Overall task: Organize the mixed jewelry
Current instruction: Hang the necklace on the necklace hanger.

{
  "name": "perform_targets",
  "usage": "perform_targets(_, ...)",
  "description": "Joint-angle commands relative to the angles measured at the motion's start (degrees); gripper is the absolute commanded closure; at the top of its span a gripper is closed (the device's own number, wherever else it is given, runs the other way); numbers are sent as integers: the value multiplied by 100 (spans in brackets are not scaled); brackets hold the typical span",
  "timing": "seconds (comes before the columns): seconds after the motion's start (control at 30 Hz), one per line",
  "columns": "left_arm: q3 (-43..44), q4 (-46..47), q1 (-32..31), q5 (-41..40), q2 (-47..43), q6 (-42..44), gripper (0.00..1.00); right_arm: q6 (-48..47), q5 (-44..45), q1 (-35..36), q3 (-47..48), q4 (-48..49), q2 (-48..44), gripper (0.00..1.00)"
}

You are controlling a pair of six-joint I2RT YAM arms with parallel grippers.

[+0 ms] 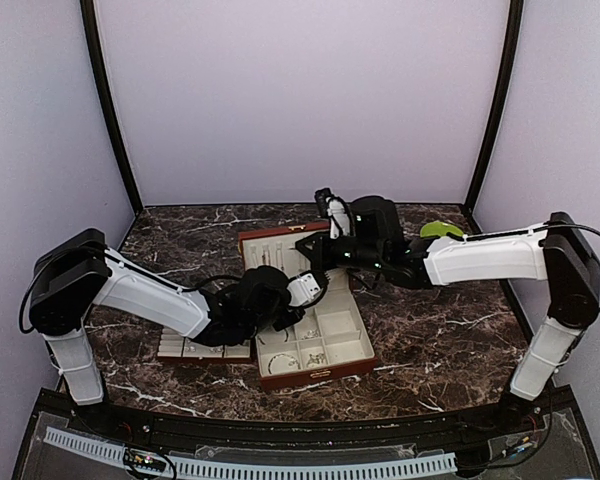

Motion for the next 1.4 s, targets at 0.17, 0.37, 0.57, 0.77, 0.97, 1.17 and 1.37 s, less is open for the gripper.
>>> perform_targets(0.17, 54, -69, -33, 6, -372, -242, 95, 19, 23, 65, 119, 194, 232, 100)
perform_targets(0.37, -47, -257, -37, 103, -892, -580, 84, 19, 104, 76, 64, 182, 5, 100)
perform_targets(0.57, -497, -334, -37, 101, -1729, -1046, 71, 31, 146, 81, 104, 111, -35, 100)
perform_targets(0.77, -404, -1117, 213, 433, -2329, -2216, 54, 91, 82, 93, 131, 78, -22, 100)
perform_targets(0.97, -307, -1267, 355, 558, -2518, -3167, 54, 77, 137, 182, 84, 49, -130, 100)
perform_targets(1.17, -310, -1236, 452, 699, -2544, -3528, 54, 7, 145, 266, 277, -74, -50, 100)
perform_targets(1.37, -358, -1246, 468, 810, -2474, -3685, 54, -27, 291, 307, 550, -251, 124, 100)
